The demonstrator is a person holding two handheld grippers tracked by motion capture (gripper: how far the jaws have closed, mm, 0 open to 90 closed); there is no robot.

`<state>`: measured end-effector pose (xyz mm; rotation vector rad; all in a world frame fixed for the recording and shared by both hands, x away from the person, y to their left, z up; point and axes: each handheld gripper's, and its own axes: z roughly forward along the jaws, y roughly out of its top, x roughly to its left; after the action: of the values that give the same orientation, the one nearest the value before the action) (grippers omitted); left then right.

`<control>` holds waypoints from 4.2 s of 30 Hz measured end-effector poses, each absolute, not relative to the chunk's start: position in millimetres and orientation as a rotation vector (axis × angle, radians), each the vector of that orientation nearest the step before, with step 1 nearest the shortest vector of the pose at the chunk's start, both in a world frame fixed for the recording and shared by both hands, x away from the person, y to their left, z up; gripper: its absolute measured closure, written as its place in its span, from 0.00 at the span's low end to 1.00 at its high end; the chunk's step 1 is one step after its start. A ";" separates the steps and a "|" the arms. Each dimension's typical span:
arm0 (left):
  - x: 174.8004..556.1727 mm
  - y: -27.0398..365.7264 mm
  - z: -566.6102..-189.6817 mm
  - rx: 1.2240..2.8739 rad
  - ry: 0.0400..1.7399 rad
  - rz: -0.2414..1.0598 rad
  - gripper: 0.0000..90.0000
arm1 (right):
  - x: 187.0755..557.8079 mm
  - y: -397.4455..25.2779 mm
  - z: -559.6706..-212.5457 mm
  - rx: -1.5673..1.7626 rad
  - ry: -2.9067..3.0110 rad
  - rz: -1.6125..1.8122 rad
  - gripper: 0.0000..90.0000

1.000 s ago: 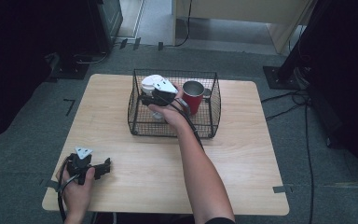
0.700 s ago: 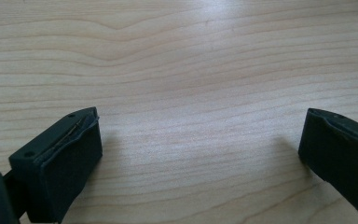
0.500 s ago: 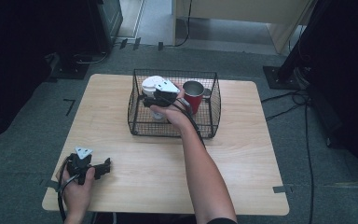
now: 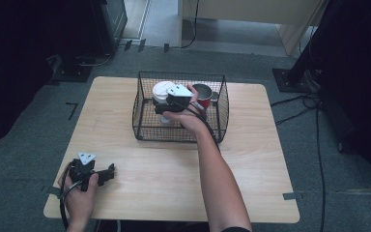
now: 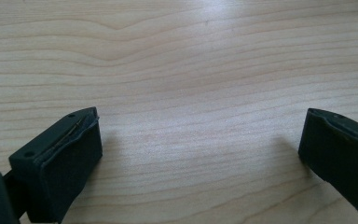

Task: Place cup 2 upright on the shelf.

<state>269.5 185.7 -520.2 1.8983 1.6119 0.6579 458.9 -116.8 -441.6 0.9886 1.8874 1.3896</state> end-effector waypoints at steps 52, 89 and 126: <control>269.5 185.8 -520.2 1.900 1.611 0.659 0.00 | 434.9 -200.8 -422.6 0.888 1.889 1.263 0.06; 269.6 185.7 -520.3 1.897 1.612 0.658 0.00 | 383.6 -246.3 -383.0 1.075 1.676 1.341 0.08; 269.5 185.7 -520.3 1.897 1.612 0.659 0.00 | 290.4 -326.5 -417.3 1.142 1.670 1.313 0.02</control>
<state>269.5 185.7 -520.3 1.8969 1.6115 0.6591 290.4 -326.5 -417.3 1.1418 1.6704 1.3129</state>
